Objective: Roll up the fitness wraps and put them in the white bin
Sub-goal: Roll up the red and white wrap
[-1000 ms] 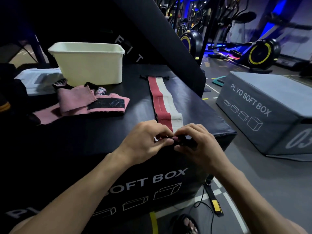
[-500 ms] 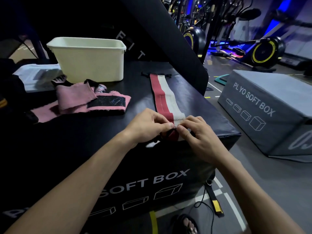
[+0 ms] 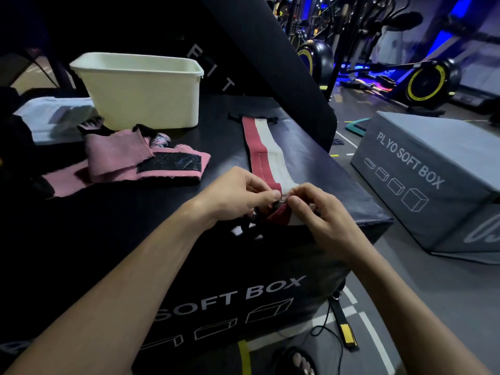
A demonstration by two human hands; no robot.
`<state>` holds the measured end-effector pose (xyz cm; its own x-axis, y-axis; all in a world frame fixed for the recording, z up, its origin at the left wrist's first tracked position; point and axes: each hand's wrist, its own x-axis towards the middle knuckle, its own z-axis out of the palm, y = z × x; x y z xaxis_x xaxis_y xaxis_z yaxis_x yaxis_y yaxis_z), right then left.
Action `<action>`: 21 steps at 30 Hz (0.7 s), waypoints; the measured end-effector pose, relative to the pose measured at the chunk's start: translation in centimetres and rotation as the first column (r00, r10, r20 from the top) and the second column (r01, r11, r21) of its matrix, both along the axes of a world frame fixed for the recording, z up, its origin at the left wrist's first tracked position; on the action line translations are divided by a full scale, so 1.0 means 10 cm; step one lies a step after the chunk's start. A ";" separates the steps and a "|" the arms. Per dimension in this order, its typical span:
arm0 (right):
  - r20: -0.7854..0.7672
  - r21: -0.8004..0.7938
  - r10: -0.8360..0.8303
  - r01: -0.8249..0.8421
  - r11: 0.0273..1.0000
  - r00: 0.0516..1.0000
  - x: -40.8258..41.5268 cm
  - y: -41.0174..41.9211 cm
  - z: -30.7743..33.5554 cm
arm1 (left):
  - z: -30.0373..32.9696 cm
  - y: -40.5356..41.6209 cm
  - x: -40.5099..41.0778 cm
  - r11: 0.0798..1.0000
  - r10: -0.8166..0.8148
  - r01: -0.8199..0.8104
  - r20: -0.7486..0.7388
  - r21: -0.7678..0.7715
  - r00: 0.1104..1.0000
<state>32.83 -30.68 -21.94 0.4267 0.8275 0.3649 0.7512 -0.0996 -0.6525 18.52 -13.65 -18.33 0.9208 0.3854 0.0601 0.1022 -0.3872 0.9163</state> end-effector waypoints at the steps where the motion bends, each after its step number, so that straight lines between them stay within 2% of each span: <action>1: 0.001 -0.001 0.004 -0.004 1.000 1.000 0.01 -0.01 0.00 | 0.01 0.06 0.00 0.998 0.008 -0.011 0.046 0.067 0.999; 4: -0.013 0.008 0.012 -0.012 1.000 1.000 -0.02 -0.05 0.01 | 0.05 0.30 0.04 0.962 0.095 -0.141 0.198 0.235 0.976; 5: -0.001 0.014 0.013 -0.013 1.000 1.000 -0.04 -0.06 0.02 | 0.06 0.33 0.06 0.959 0.070 -0.132 0.239 0.252 0.969; 7: 0.052 0.028 0.010 -0.012 1.000 0.999 -0.08 -0.06 0.02 | 0.06 0.31 0.16 0.957 -0.081 0.007 0.245 0.289 0.966; 10: 0.123 0.063 -0.001 -0.007 0.998 0.992 -0.10 -0.05 -0.02 | -0.03 0.22 0.40 0.866 -0.299 0.257 0.033 0.429 0.954; 12: 0.159 0.080 0.002 -0.015 0.997 0.987 -0.09 -0.06 -0.04 | -0.06 0.26 0.54 0.761 -0.346 0.372 -0.152 0.532 0.926; 14: 0.172 0.070 0.013 -0.025 0.997 0.985 -0.10 -0.07 -0.01 | -0.08 0.33 0.63 0.672 -0.323 0.423 -0.272 0.608 0.906; 17: 0.173 0.050 0.034 -0.043 0.998 0.984 -0.12 -0.08 0.04 | -0.12 0.41 0.69 0.548 -0.281 0.456 -0.359 0.702 0.890; 19: 0.142 0.050 0.029 -0.037 0.998 0.989 -0.11 -0.09 0.04 | -0.15 0.44 0.73 0.527 -0.264 0.444 -0.357 0.725 0.896; 21: 0.110 0.027 0.035 -0.039 0.999 0.993 -0.10 -0.09 0.05 | -0.17 0.50 0.78 0.549 -0.245 0.421 -0.343 0.722 0.907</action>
<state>31.78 -31.54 -21.49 0.3523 0.8303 0.4318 0.8208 -0.0525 -0.5688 26.29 -8.70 -20.04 0.9981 -0.0619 -0.0011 -0.0599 -0.9699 0.2359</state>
